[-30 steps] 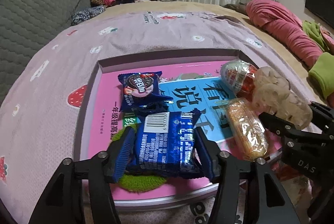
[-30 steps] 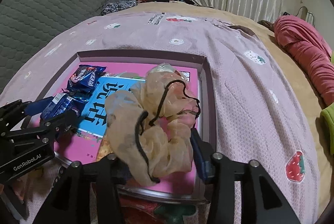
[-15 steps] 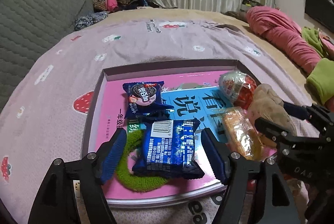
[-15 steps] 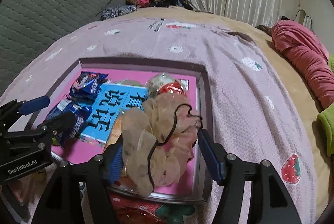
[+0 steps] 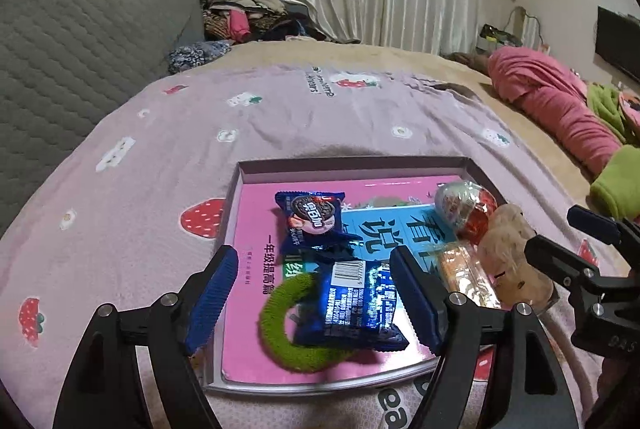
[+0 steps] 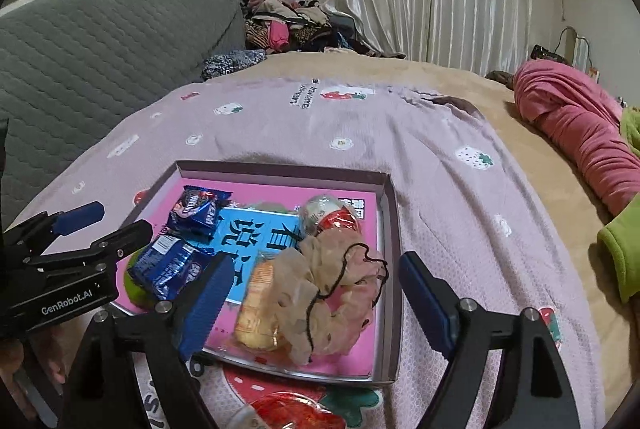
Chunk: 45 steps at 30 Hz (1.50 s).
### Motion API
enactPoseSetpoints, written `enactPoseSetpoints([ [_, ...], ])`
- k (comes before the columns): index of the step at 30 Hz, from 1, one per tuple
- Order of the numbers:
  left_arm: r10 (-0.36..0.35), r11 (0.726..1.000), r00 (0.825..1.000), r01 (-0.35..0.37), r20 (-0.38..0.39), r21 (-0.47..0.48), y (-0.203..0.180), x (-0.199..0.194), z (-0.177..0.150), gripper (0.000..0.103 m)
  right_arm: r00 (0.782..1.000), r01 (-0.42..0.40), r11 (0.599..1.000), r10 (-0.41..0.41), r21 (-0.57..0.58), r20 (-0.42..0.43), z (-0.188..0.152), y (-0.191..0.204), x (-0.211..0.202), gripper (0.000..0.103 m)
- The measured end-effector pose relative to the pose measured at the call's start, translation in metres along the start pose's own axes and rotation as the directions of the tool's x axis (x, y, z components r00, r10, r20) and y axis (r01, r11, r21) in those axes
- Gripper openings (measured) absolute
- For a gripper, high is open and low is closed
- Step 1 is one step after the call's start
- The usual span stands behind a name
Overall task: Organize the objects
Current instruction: 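Open the left tool over the book while the right tool releases the scrunchie, then withdraw both open tools back toward the walnut and candy egg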
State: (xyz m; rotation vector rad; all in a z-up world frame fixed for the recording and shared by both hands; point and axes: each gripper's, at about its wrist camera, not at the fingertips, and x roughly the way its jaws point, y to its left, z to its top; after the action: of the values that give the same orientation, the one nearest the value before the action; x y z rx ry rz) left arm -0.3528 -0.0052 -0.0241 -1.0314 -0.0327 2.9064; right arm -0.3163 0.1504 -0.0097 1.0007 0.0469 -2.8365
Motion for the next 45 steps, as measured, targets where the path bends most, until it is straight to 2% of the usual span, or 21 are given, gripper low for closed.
enactPoseSetpoints([
  [5,0.019,1.0,1.0,-0.019,0.019,0.001,-0.001,-0.007,0.002,0.08,1.0,0.017,1.0,-0.017,0.002,0.013,0.002,0.005,-0.01,0.088],
  [9,0.04,0.999,0.999,-0.04,0.037,0.011,-0.003,-0.022,-0.005,0.081,0.999,0.029,0.999,-0.029,0.013,0.013,-0.005,0.007,-0.026,0.096],
  [11,0.034,0.999,0.998,-0.034,0.048,-0.011,0.002,-0.032,-0.012,0.091,1.0,0.028,0.999,-0.028,0.021,0.004,-0.011,0.008,-0.033,0.097],
  [13,0.031,0.999,0.998,-0.03,0.045,-0.034,0.008,-0.043,-0.018,0.091,1.0,0.023,0.999,-0.023,0.04,-0.002,-0.018,0.008,-0.041,0.102],
  [16,0.026,0.998,0.999,-0.024,0.028,-0.066,0.017,-0.059,-0.03,0.091,0.999,0.002,0.999,-0.001,0.032,-0.04,-0.026,0.013,-0.047,0.102],
  [19,0.022,0.994,1.0,-0.022,-0.006,-0.109,0.027,-0.069,-0.041,0.091,0.999,0.022,0.999,-0.021,0.024,-0.05,-0.029,0.019,-0.053,0.102],
  [22,0.038,0.992,0.999,-0.038,-0.006,-0.117,0.033,-0.084,-0.044,0.091,0.999,0.018,0.999,-0.017,0.039,-0.038,-0.027,0.023,-0.068,0.102],
  [24,0.071,0.992,0.997,-0.071,-0.002,-0.1,0.032,-0.096,-0.043,0.091,1.0,0.011,0.999,-0.01,0.046,-0.027,-0.025,0.026,-0.078,0.102],
  [29,0.048,0.992,0.999,-0.048,-0.003,-0.117,0.034,-0.124,-0.043,0.091,1.0,0.013,0.999,-0.012,0.037,-0.02,-0.018,0.036,-0.106,0.102],
  [35,0.09,0.994,0.996,-0.089,0.011,-0.056,0.022,-0.168,-0.049,0.091,1.0,0.003,0.999,-0.004,0.043,0.013,-0.008,0.044,-0.147,0.102],
  [45,0.088,0.995,0.995,-0.086,0.041,-0.041,0.014,-0.23,-0.047,0.091,0.998,0.026,1.0,-0.027,0.017,0.058,0.0,0.049,-0.208,0.102],
])
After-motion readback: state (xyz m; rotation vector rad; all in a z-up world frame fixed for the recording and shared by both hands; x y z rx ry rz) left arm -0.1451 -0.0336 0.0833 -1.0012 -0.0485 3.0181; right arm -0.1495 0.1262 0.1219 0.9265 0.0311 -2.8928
